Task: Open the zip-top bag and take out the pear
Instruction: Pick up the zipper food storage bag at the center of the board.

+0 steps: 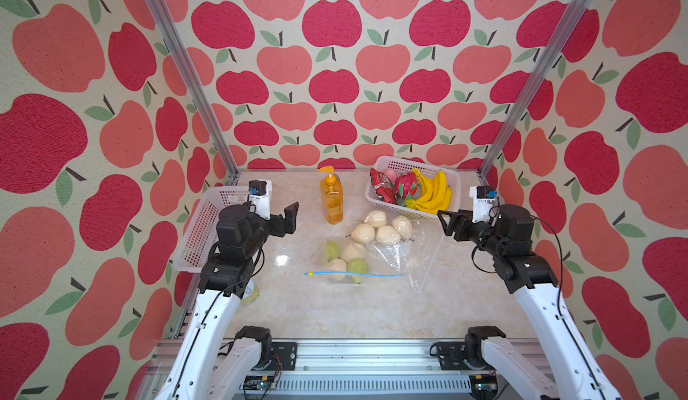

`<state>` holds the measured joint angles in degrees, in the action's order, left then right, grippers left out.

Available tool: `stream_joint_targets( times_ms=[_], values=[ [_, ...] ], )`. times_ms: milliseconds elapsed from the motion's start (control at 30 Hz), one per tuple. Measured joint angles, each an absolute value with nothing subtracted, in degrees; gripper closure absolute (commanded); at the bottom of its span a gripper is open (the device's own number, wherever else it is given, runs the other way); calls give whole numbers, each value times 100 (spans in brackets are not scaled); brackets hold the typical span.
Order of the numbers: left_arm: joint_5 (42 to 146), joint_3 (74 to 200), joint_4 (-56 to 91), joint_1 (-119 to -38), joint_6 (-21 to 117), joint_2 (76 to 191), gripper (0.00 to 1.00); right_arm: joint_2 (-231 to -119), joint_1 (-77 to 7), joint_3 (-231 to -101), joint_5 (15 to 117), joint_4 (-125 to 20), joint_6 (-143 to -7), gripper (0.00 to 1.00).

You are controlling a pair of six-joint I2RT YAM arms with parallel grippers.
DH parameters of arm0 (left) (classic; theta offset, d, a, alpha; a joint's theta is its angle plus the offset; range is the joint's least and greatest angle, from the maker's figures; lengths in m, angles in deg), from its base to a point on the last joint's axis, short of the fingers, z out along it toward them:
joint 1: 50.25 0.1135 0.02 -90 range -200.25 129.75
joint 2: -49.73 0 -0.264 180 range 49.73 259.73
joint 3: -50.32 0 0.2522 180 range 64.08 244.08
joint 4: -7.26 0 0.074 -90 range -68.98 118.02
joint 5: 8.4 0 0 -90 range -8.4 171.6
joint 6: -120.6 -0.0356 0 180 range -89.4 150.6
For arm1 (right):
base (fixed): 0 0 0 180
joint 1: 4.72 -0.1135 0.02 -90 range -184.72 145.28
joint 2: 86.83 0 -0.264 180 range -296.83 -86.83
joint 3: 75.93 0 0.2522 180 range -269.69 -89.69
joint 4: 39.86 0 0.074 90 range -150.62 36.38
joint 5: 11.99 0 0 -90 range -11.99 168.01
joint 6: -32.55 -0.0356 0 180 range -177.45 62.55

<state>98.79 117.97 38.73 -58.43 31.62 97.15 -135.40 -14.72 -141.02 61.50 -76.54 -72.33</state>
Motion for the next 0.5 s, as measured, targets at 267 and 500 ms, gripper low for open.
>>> stream_joint_targets(
  times_ms=[267,500],
  values=[
    [12087,12440,5482,-6309,1405,9612,10,-13429,-2237,-14166,5183,-8722,-7277,25],
    [13558,13124,6527,-6897,-477,9577,11,-13167,-2359,-14338,4862,-8921,-7115,24]
  ],
)
